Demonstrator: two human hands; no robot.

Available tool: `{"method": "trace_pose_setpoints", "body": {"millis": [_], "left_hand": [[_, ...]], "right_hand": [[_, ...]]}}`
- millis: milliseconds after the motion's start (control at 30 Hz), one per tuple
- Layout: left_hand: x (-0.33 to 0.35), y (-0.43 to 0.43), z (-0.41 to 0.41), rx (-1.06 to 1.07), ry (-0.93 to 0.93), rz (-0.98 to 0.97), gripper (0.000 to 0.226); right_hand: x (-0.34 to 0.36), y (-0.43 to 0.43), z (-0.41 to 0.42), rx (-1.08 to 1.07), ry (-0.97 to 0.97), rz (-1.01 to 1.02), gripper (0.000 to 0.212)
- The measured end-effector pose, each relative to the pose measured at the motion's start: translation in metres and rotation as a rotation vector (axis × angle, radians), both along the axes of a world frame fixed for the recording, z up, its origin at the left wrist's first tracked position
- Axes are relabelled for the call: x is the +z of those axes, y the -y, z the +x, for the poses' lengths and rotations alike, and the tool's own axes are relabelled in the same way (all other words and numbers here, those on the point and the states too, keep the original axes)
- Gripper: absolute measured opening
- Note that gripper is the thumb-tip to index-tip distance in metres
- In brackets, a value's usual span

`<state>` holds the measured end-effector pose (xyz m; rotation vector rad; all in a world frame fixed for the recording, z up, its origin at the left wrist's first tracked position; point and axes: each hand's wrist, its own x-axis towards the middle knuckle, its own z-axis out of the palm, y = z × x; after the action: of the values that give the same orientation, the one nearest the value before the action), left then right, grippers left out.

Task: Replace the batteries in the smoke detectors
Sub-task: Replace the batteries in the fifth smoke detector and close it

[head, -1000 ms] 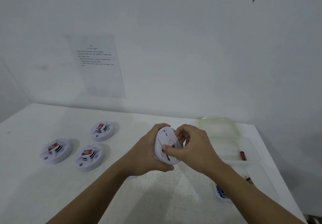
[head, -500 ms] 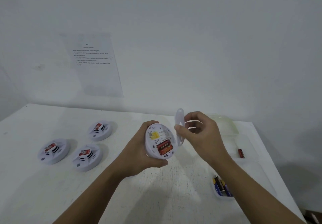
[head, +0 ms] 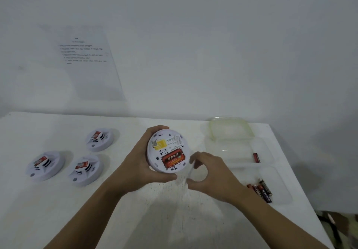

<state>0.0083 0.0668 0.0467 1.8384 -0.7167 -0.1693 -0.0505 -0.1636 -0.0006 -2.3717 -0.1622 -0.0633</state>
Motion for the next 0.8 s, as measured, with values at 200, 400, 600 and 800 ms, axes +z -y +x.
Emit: {"method": "trace_pose_setpoints", "body": {"millis": [200, 400, 600, 800], "left_hand": [[-0.009, -0.008, -0.002, 0.048, -0.045, 0.015, 0.096], [-0.023, -0.016, -0.006, 0.050, -0.130, 0.032, 0.094], [-0.008, -0.010, -0.008, 0.011, -0.120, 0.000, 0.096], [0.018, 0.015, -0.009, -0.039, -0.042, -0.050, 0.095]], "right_hand": [[-0.026, -0.001, 0.003, 0.052, 0.151, -0.344, 0.037], [-0.031, 0.006, -0.001, 0.102, 0.038, -0.565, 0.039], [0.008, 0.005, -0.014, -0.152, 0.090, 0.148, 0.017], [0.062, 0.005, -0.028, -0.172, 0.238, 0.455, 0.004]]}}
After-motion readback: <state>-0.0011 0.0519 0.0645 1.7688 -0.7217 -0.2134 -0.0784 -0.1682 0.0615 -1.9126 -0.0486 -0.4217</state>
